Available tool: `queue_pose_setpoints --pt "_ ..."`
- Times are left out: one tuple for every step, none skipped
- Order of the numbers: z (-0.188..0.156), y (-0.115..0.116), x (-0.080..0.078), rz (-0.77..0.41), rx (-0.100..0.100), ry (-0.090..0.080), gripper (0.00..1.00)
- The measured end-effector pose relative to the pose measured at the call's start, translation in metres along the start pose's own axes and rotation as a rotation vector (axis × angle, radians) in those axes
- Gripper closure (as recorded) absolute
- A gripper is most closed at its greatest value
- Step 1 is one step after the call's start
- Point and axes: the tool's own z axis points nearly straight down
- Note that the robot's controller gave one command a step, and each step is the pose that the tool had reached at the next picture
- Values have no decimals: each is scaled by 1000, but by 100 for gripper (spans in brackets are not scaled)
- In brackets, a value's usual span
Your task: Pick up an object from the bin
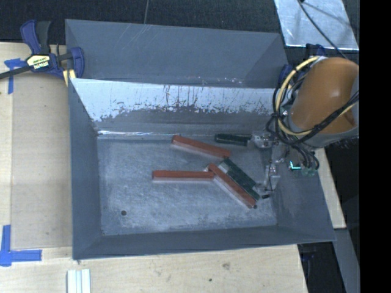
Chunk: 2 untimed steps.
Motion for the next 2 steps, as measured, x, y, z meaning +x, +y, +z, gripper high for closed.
queue_pose_setpoints --pt "0 0 0 -2 0 -1 0" --pt "42 0 6 177 1 -9 0"
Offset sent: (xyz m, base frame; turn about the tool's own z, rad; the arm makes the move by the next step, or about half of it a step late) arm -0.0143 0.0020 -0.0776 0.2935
